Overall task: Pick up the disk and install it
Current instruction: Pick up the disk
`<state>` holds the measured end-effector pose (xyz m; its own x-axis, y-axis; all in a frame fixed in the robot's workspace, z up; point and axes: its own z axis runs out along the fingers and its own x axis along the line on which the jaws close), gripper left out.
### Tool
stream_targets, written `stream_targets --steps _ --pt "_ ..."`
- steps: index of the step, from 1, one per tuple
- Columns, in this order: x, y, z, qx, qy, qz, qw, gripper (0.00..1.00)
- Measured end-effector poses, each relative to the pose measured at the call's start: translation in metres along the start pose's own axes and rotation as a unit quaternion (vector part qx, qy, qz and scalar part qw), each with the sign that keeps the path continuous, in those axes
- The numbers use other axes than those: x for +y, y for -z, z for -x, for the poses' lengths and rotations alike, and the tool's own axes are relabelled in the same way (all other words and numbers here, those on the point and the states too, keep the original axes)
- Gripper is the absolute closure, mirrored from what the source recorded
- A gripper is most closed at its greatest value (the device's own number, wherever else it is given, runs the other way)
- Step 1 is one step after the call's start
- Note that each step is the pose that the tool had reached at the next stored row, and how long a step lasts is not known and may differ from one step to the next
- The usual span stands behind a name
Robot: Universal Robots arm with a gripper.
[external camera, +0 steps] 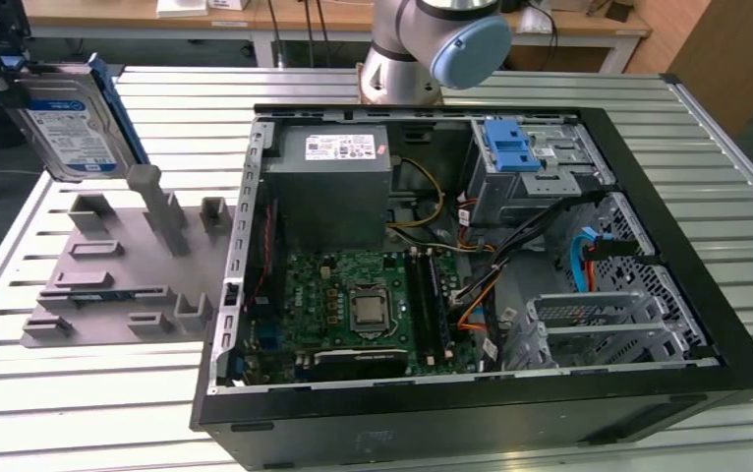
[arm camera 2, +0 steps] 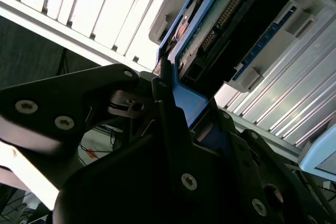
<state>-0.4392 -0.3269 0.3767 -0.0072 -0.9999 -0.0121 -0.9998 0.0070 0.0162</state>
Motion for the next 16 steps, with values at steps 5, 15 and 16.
stream_targets --steps 5,15,16 --pt "0.0001 0.0034 0.0 0.0 0.0 0.0001 1.0 0.64" --pt "0.0002 0.0105 0.0001 0.0 0.0 0.0 1.0 0.64" --pt "0.0002 0.0116 0.0002 0.0 0.0 0.0001 1.0 0.64"
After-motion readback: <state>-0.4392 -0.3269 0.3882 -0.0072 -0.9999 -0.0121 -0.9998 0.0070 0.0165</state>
